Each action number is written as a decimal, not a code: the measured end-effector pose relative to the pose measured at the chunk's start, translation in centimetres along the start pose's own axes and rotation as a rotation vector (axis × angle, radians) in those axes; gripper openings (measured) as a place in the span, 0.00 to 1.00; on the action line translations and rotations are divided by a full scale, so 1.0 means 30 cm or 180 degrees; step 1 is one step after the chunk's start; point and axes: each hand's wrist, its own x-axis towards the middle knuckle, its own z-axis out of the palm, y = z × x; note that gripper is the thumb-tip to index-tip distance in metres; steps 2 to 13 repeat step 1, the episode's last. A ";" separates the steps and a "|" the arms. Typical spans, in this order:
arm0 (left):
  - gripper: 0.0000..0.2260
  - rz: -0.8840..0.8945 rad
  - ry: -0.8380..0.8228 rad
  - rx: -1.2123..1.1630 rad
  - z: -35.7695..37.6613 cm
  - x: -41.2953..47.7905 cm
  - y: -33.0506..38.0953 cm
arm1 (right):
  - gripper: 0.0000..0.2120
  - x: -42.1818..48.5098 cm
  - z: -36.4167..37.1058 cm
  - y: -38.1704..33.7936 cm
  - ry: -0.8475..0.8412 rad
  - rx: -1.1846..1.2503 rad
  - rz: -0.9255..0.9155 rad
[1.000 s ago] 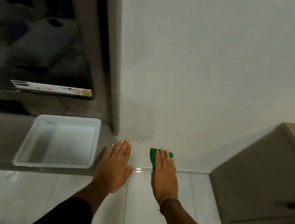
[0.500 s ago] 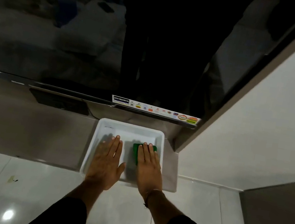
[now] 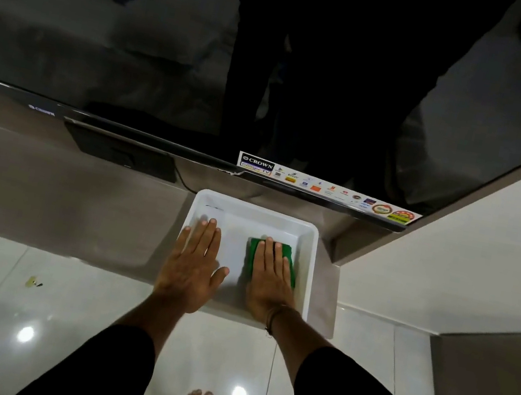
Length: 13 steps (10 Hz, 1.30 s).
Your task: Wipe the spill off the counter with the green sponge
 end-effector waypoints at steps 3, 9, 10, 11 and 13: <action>0.37 -0.0007 0.0091 0.0267 -0.018 -0.038 0.063 | 0.38 -0.034 -0.028 0.024 0.0090 0.0082 -0.0286; 0.37 -0.0007 0.0091 0.0267 -0.018 -0.038 0.063 | 0.38 -0.034 -0.028 0.024 0.0090 0.0082 -0.0286; 0.37 -0.0007 0.0091 0.0267 -0.018 -0.038 0.063 | 0.38 -0.034 -0.028 0.024 0.0090 0.0082 -0.0286; 0.37 -0.0007 0.0091 0.0267 -0.018 -0.038 0.063 | 0.38 -0.034 -0.028 0.024 0.0090 0.0082 -0.0286; 0.37 -0.0007 0.0091 0.0267 -0.018 -0.038 0.063 | 0.38 -0.034 -0.028 0.024 0.0090 0.0082 -0.0286</action>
